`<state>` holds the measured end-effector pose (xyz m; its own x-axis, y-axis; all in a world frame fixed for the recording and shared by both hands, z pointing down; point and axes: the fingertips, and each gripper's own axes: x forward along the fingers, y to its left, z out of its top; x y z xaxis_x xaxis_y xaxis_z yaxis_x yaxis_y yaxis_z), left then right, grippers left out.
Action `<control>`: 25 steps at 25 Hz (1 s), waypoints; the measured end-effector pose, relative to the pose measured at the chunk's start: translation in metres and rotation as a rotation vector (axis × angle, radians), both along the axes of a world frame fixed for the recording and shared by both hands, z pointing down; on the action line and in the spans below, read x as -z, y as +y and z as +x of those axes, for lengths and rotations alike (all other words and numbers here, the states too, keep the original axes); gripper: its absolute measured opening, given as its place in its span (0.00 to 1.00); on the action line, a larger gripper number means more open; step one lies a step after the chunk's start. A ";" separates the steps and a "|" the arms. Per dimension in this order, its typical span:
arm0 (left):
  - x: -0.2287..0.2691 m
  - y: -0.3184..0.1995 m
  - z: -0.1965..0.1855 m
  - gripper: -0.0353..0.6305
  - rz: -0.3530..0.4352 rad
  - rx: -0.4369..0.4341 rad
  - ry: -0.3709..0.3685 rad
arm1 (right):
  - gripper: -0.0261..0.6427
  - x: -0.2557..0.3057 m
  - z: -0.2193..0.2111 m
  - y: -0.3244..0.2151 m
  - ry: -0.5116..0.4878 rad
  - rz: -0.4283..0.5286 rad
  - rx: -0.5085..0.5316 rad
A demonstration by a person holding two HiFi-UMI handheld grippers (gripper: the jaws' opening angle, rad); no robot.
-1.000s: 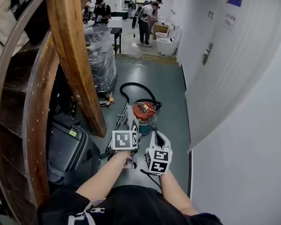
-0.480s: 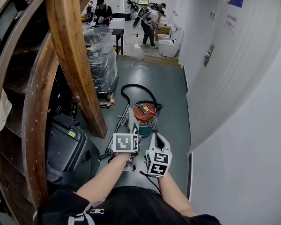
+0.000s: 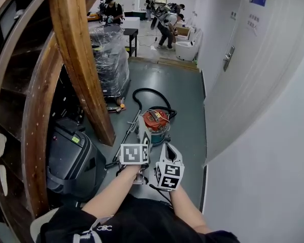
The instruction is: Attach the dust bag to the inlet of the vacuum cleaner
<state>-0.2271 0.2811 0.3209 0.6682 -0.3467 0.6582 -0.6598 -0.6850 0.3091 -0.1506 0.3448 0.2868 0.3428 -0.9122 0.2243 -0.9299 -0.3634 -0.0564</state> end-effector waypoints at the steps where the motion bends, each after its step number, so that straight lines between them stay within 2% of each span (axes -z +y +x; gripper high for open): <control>1: -0.002 0.001 0.001 0.09 -0.002 0.004 -0.003 | 0.03 -0.002 0.002 0.001 -0.003 -0.006 0.004; 9: -0.016 0.007 0.016 0.09 -0.013 -0.001 -0.049 | 0.03 -0.010 0.014 0.010 -0.016 -0.012 0.006; 17: -0.022 -0.001 0.044 0.09 -0.018 -0.033 -0.046 | 0.03 -0.015 0.042 0.004 -0.017 -0.018 -0.024; 25: -0.025 -0.038 0.078 0.09 -0.016 -0.047 -0.030 | 0.03 -0.014 0.074 -0.030 -0.006 -0.012 -0.038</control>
